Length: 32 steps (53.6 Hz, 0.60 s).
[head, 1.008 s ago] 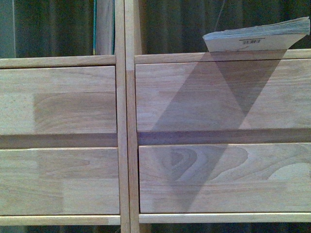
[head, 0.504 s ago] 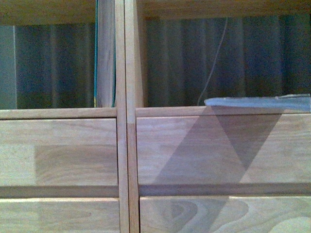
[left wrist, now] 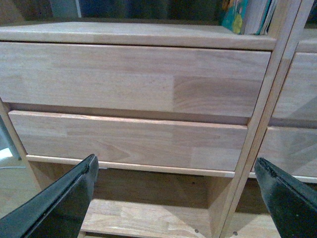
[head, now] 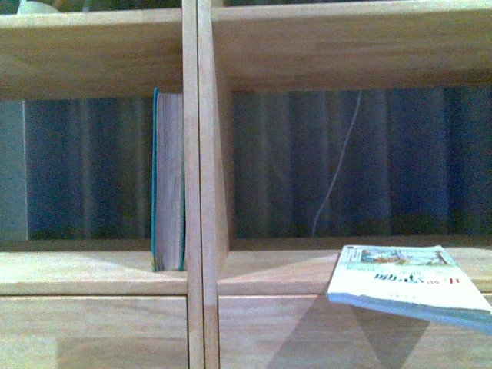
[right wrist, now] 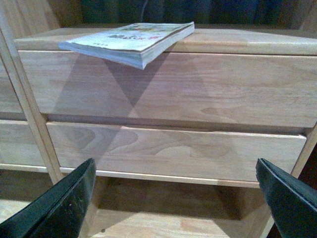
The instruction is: Organize books on shelf
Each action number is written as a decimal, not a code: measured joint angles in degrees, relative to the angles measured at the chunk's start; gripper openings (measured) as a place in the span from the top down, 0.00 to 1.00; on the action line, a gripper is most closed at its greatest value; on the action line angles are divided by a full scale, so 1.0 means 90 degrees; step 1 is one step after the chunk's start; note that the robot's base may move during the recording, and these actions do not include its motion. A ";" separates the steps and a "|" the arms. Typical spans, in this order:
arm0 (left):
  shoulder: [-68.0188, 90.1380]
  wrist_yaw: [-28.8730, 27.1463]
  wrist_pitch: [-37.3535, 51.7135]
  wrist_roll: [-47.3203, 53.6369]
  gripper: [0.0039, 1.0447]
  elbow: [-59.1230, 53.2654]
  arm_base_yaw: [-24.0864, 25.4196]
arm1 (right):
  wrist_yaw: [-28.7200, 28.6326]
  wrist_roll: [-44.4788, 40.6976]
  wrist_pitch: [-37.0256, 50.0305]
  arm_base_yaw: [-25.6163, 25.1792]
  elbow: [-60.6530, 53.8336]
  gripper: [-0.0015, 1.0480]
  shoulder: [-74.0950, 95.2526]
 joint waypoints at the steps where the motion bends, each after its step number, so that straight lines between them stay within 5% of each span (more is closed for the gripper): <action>1: -0.0002 0.0000 0.0000 -0.0002 0.07 0.0000 0.0000 | 0.0005 -0.0002 0.0000 0.0000 0.0000 0.07 0.0000; 13: 0.0000 0.0000 0.0000 0.0000 0.07 0.0000 0.0000 | 0.0085 0.0007 0.0002 0.0024 0.0000 0.07 0.0005; 20: 0.0000 -0.0002 0.0000 0.0000 0.07 0.0000 0.0000 | 0.1608 0.0401 0.0248 0.0478 0.0049 0.07 0.0648; 32: 0.0000 0.0000 0.0000 0.0000 0.07 0.0000 0.0000 | 0.1566 0.2380 0.0369 0.0886 0.0767 0.07 0.3271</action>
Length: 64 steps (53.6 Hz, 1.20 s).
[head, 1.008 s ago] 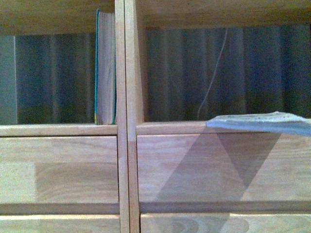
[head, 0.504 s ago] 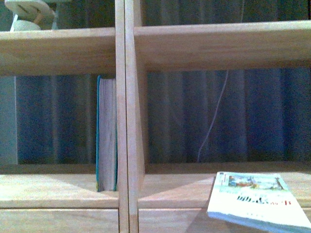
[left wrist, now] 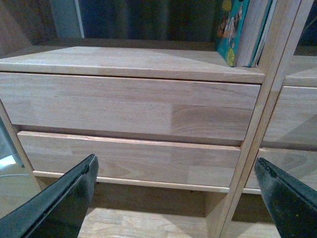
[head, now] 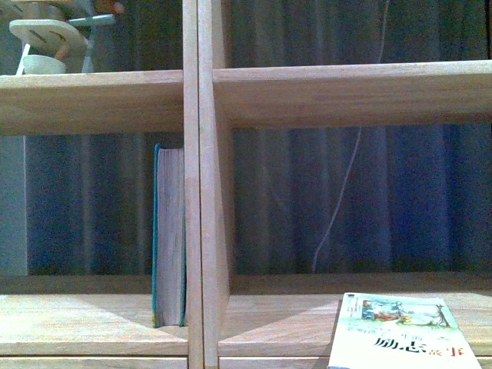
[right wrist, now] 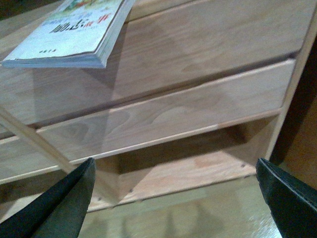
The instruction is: Organize books on shelf
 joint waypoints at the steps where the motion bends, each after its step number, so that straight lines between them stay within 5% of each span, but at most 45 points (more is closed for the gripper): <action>1: 0.0000 0.0000 0.0000 0.0000 0.07 0.0000 0.0000 | -0.0032 0.0160 0.0022 0.0075 0.0085 0.07 0.0228; 17: 0.0000 0.0000 0.0000 0.0000 0.07 0.0000 0.0000 | -0.0576 0.3099 0.0617 0.0770 0.1324 0.07 0.2917; 29: 0.0000 0.0000 0.0000 0.0000 0.07 0.0000 0.0000 | -0.0712 0.4391 0.1047 0.1018 0.2101 0.07 0.4172; 64: 0.0000 0.0000 0.0000 0.0000 0.07 0.0000 0.0000 | -0.0134 0.5309 0.1681 0.0913 0.3915 0.07 0.6212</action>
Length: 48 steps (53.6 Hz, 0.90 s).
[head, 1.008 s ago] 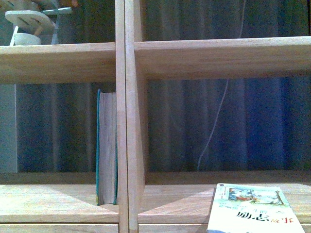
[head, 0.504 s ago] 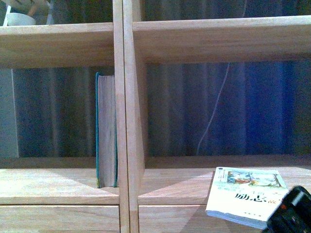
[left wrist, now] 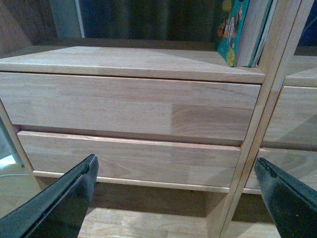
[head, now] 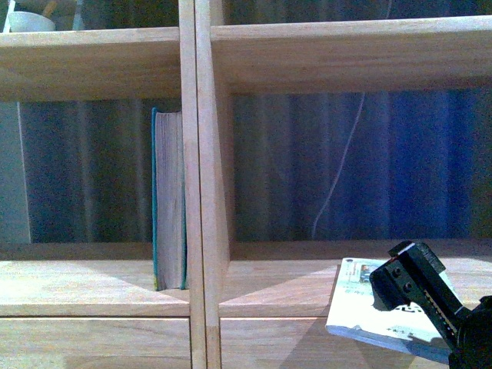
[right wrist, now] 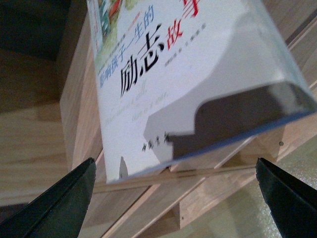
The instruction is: Organize books on shelf
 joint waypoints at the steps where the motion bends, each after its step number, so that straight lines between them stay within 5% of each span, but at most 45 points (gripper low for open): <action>1: 0.0000 0.0000 0.0000 0.0000 0.07 0.0000 0.0000 | 0.0022 0.0005 0.0010 -0.0034 0.0022 0.07 0.0044; 43: 0.0000 0.0000 0.0000 0.0000 0.07 0.0000 0.0000 | 0.0272 0.0022 -0.0153 -0.0437 0.1321 0.07 0.1139; 48: 0.0000 0.0000 0.0000 0.0000 0.07 0.0000 0.0000 | 0.0352 -0.0015 -0.0155 -0.0454 0.1341 0.21 0.1217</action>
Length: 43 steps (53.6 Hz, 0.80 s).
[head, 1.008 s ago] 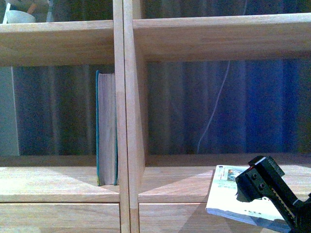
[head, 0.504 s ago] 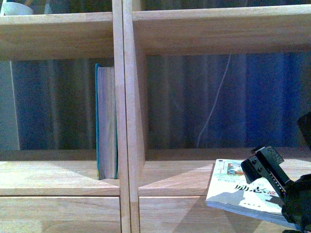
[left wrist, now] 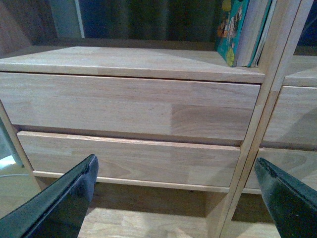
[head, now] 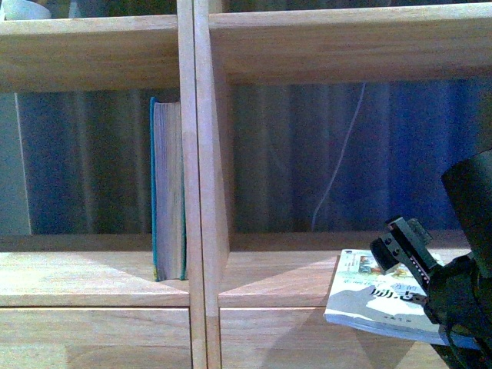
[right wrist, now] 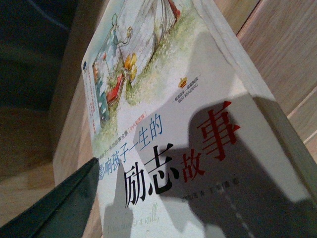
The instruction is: Organize books on shelf
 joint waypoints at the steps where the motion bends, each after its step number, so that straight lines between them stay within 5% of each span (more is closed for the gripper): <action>1: 0.0000 0.0000 0.0000 0.0000 0.07 0.0000 0.0000 | 0.0007 -0.0005 0.0000 -0.0005 0.0000 0.23 0.0007; 24: 0.0000 0.0000 0.0000 0.0000 0.07 0.0000 0.0000 | 0.0233 -0.0151 0.0308 -0.0078 0.0000 0.83 0.0044; 43: 0.0000 0.0000 0.0000 0.0000 0.07 0.0000 0.0000 | -0.0199 -0.0505 0.0559 -0.0287 -0.0194 0.85 -0.0359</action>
